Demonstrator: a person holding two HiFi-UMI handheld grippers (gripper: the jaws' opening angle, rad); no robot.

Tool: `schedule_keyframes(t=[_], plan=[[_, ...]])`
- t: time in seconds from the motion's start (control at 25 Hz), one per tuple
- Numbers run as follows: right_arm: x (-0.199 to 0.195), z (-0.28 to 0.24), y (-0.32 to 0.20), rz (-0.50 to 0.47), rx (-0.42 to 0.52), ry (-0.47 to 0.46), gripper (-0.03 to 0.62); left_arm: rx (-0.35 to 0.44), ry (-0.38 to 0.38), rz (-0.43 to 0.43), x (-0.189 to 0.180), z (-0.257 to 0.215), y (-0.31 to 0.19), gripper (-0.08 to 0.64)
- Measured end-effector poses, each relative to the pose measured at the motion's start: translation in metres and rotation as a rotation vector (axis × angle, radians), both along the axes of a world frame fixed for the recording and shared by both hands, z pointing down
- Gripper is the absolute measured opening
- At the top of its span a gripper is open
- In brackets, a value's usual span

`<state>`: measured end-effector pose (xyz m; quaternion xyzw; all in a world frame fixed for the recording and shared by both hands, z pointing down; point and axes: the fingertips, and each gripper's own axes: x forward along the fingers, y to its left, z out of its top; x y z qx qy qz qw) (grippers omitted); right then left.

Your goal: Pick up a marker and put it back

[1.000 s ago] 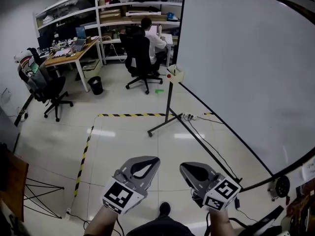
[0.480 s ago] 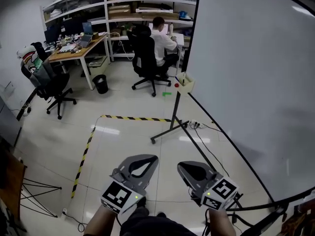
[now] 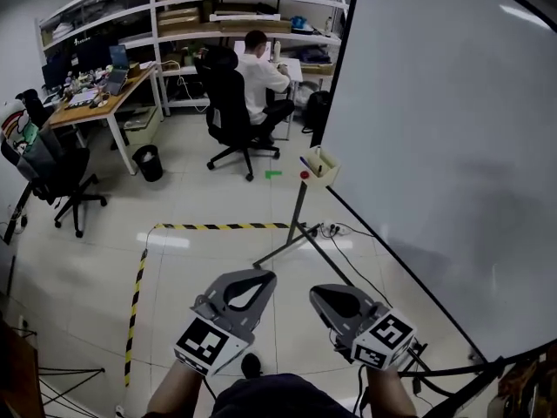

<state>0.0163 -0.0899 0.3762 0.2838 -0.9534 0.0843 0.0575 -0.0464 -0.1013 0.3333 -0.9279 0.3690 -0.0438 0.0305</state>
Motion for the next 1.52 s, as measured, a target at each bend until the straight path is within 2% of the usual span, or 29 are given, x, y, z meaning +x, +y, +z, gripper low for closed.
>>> schedule_keyframes(t=[0.28,0.52,0.76,0.96,1.12,1.24,1.36,1.52], plan=[[-0.011,0.003,-0.069,0.101,-0.014,0.020,0.000,-0.019,0.014,0.078,-0.018,0.004,-0.075,0.006],[-0.001,0.013,-0.135,0.146,0.003,0.038,0.000,-0.037,0.007,0.081,-0.021,0.018,-0.131,0.005],[0.012,0.024,-0.203,0.117,-0.043,0.010,0.000,-0.062,-0.024,0.047,-0.009,0.024,-0.194,0.006],[0.023,0.038,-0.244,0.068,-0.072,0.021,0.000,-0.092,-0.028,-0.006,0.003,0.031,-0.237,0.006],[0.024,0.048,-0.272,0.031,-0.092,0.042,0.000,-0.102,-0.094,-0.022,0.007,0.052,-0.275,0.006],[0.022,0.054,-0.287,0.021,-0.108,0.053,0.000,-0.124,-0.098,-0.032,0.008,0.065,-0.308,0.006],[0.017,0.059,-0.306,0.043,-0.118,0.068,0.000,-0.124,-0.107,-0.003,0.004,0.079,-0.344,0.006],[0.019,0.067,-0.335,0.124,-0.126,0.100,0.000,-0.142,-0.100,0.074,0.010,0.101,-0.389,0.006]])
